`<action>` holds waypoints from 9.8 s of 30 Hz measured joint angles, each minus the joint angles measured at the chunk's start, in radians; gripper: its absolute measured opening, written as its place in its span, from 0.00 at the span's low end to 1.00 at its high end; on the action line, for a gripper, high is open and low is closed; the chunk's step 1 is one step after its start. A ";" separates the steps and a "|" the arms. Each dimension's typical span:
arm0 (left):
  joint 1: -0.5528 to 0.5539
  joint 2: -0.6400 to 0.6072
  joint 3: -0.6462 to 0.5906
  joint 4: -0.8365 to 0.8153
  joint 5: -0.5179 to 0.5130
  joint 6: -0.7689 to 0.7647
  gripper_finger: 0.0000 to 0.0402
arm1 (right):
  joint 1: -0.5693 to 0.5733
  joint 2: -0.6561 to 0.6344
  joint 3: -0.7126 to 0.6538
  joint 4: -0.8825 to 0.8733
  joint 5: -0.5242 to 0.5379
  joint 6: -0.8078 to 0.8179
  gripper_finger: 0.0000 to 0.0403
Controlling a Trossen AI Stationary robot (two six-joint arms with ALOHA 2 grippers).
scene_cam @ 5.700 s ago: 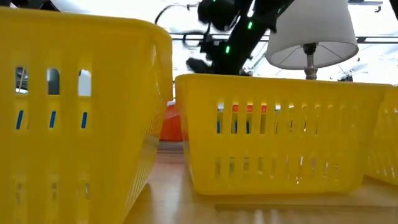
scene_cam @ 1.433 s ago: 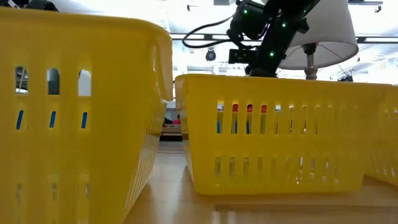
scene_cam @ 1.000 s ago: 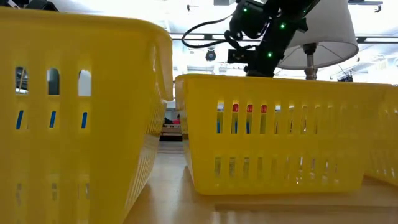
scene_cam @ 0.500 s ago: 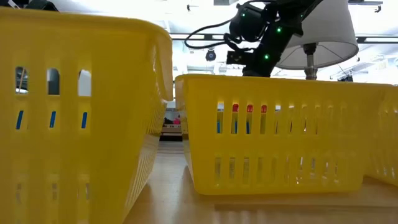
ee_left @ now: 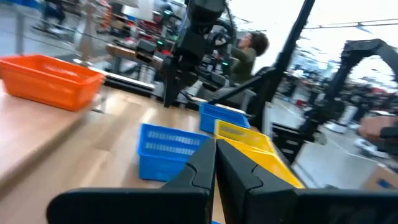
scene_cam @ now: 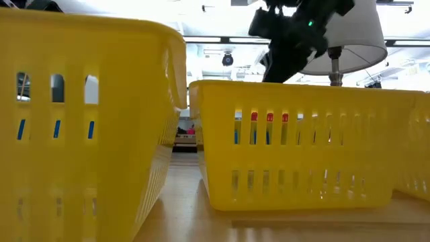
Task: Stack baskets on shelf by color
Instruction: Stack the orange bin on top of the other orange bins on the shelf, then put the middle blue bin on the shelf
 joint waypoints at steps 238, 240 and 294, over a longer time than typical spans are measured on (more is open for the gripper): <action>-0.086 1.285 1.003 -0.081 -0.095 0.349 0.35 | 0.342 -0.570 -0.505 0.760 0.210 -0.173 0.00; -0.147 1.196 0.844 0.068 -0.184 0.326 0.35 | 0.330 -0.544 -0.505 0.805 0.179 -0.192 0.00; -0.407 0.692 0.409 0.261 -0.491 0.254 0.35 | 0.326 0.177 -0.032 0.043 0.130 0.154 0.45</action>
